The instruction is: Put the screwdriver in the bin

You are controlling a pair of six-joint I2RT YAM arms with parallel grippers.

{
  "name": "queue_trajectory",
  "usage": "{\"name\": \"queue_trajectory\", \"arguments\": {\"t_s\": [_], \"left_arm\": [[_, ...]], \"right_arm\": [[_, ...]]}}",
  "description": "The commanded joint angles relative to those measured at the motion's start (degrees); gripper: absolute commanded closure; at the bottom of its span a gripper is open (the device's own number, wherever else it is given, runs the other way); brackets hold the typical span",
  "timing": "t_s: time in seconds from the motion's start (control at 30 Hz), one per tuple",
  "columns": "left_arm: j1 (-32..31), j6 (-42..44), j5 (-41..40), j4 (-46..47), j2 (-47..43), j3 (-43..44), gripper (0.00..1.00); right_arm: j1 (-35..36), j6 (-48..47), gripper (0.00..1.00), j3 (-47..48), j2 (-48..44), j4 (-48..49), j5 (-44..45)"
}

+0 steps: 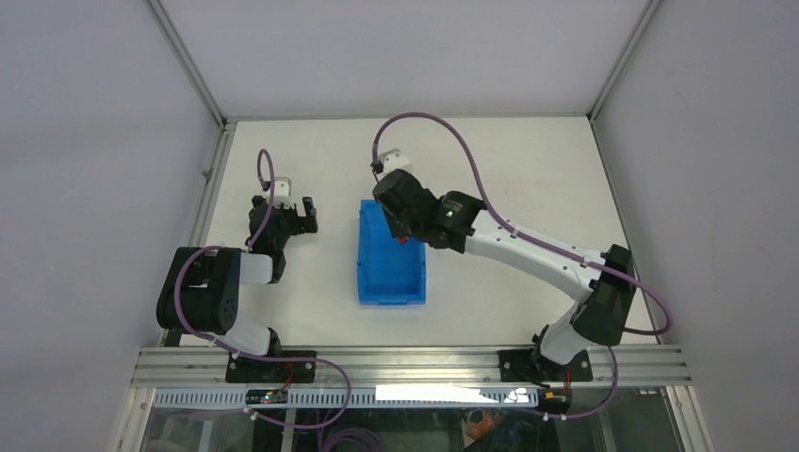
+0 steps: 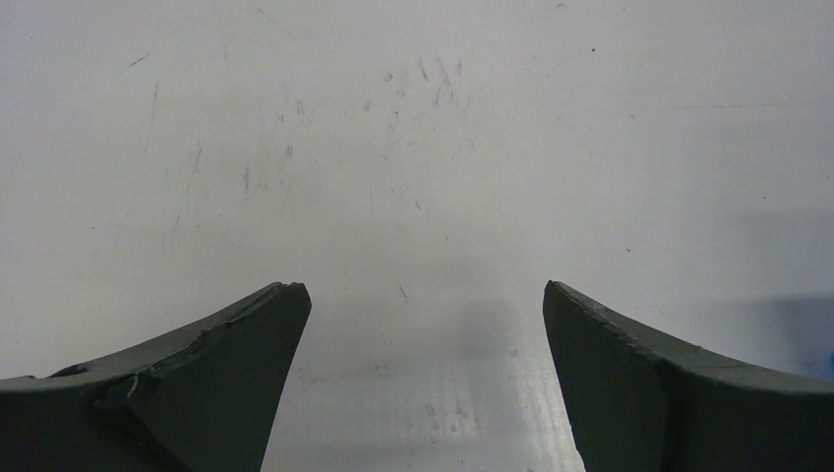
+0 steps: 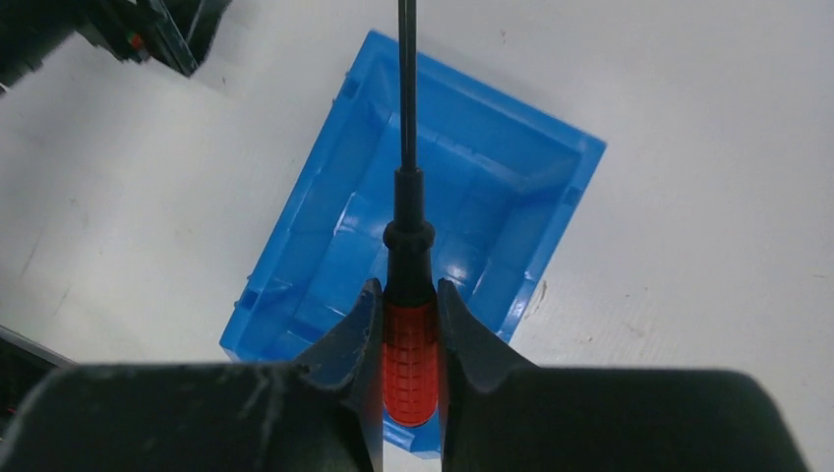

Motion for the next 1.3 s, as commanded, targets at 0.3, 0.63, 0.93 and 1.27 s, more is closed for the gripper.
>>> {"name": "queue_trajectory", "arguments": {"t_s": [0.3, 0.63, 0.93, 1.27], "left_arm": [[-0.37, -0.93, 0.61, 1.52, -1.33, 0.17, 0.01], [-0.29, -0.93, 0.61, 1.52, -1.34, 0.17, 0.01], [-0.31, -0.93, 0.56, 1.53, -1.35, 0.17, 0.01], [-0.34, -0.93, 0.59, 1.52, -1.4, 0.17, 0.01]], "right_arm": [[2.77, 12.54, 0.96, -16.1, 6.14, 15.04, 1.18], [2.7, 18.6, 0.89, -17.61, 14.26, 15.95, 3.77], [2.7, 19.86, 0.57, -13.02, 17.45, 11.33, 5.53], [2.48, 10.32, 0.39, -4.79, 8.63, 8.47, 9.05]]}}
